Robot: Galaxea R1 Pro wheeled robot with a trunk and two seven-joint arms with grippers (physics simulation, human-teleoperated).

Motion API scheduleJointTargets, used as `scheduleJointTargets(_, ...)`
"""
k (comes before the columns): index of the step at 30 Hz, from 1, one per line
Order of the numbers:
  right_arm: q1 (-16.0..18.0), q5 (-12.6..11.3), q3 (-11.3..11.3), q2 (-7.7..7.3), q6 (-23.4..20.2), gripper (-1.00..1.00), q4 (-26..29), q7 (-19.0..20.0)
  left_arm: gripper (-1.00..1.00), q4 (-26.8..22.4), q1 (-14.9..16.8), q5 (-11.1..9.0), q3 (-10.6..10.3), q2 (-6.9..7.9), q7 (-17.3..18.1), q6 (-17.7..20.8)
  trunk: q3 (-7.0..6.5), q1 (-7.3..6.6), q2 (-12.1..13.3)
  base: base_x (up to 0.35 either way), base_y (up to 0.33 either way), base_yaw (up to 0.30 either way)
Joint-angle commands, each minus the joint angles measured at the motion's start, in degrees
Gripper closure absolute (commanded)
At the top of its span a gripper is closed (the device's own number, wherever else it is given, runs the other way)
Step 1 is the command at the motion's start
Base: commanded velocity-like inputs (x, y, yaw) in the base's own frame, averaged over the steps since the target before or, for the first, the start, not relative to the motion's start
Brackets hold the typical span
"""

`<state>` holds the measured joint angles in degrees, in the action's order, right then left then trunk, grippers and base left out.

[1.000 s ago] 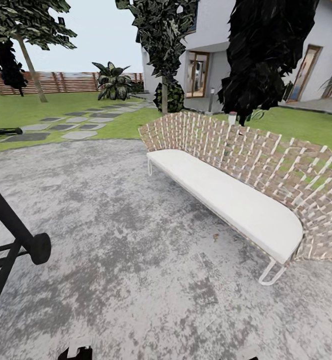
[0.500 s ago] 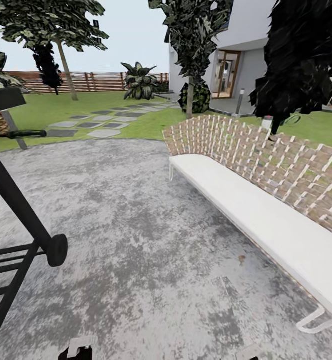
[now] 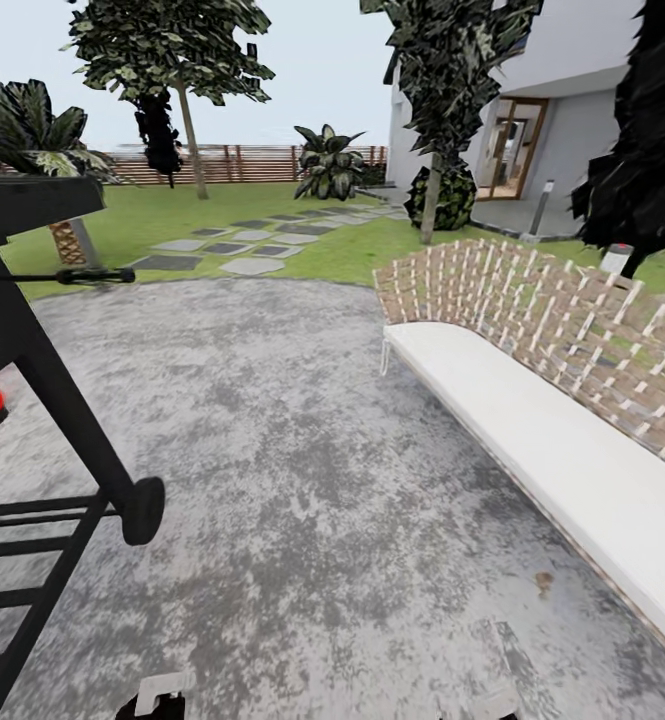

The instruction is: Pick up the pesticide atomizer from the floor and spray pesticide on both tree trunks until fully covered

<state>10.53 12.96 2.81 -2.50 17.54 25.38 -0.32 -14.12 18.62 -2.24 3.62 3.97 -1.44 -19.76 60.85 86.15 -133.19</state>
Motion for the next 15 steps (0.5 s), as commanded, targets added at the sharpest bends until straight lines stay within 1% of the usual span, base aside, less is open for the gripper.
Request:
scheduleJointTargets(1,0.02,0.05,0.18,-0.06,0.12,-1.00,0.00,-0.03,1.00,0.06,0.03,-0.22,0.07,-0.01,0.03,-0.19,0.05,0.02,-0.01,0.339,0.000,0.099)
scheduleJointTargets(15,0.02,0.22,0.13,-0.22,0.12,-1.00,-0.07,0.04,1.00,0.06,0.04,-0.22,0.07,-0.01,0.03,-0.19,0.05,0.02,-0.01,0.339,0.000,0.008)
